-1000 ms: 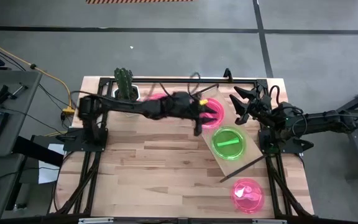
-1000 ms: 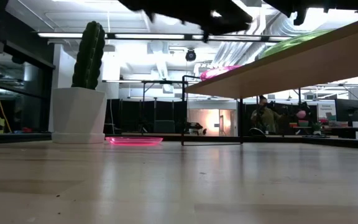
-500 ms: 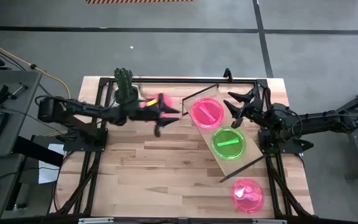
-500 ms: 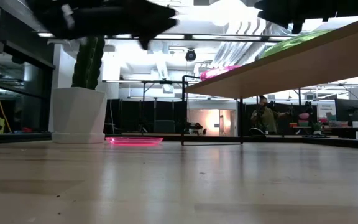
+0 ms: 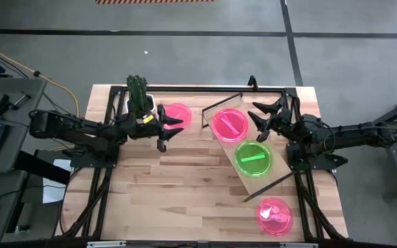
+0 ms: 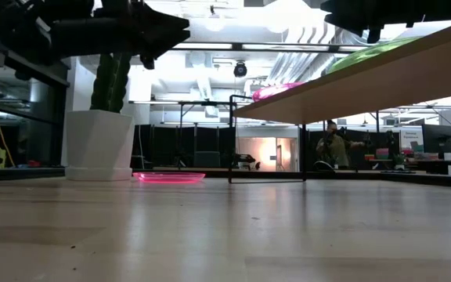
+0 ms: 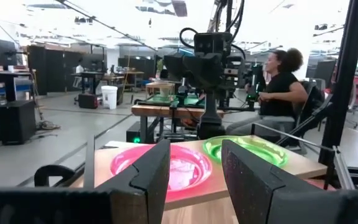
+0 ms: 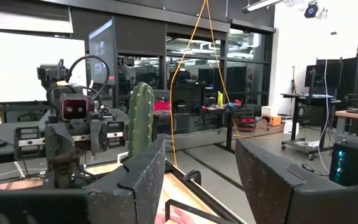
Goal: Place and stack plates onto a shelf
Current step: Stack the pink plate on top of the other pink plate on the shelf
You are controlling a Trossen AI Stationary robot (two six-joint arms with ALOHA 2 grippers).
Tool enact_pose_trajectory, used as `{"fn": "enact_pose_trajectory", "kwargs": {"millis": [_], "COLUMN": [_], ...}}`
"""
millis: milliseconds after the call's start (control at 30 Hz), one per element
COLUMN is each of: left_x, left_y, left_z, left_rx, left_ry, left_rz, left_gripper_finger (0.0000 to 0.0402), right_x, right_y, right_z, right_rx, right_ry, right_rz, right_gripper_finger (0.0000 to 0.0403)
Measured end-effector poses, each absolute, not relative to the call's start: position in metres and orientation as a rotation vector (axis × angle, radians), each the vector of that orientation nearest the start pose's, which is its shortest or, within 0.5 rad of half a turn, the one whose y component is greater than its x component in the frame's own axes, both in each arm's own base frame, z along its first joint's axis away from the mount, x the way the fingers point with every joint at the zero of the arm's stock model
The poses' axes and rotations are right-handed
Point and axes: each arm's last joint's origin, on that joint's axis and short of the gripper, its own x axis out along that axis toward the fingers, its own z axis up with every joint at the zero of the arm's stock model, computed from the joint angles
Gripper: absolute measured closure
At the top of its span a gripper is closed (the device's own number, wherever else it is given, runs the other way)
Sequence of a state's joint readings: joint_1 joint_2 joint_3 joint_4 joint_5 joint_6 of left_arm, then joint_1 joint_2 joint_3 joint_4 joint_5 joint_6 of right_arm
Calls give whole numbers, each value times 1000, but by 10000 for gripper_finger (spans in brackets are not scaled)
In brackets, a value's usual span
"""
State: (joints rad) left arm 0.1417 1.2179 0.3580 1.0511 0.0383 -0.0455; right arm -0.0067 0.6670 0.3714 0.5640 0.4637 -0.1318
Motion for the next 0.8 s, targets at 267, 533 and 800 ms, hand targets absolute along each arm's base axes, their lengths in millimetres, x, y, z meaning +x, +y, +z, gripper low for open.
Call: {"fn": "enact_pose_trajectory", "kwargs": {"millis": [267,533,800], "left_x": [243,275,285], "left_y": [26,16,42], "left_z": [217,190,142], "left_rx": [116,303,195], "left_ry": [118,632,785], "left_rz": [208,380,501], "left_gripper_finger": [266,266,266], "right_x": [155,156,156], "right_y": [-14,-14,-14], "right_z": [277,273,271], "right_rx": [-44,-53,-39], "right_ry": [-227,-188,-175], "right_rz": [-480,-479,-478], "right_gripper_finger": [218,218,218]}}
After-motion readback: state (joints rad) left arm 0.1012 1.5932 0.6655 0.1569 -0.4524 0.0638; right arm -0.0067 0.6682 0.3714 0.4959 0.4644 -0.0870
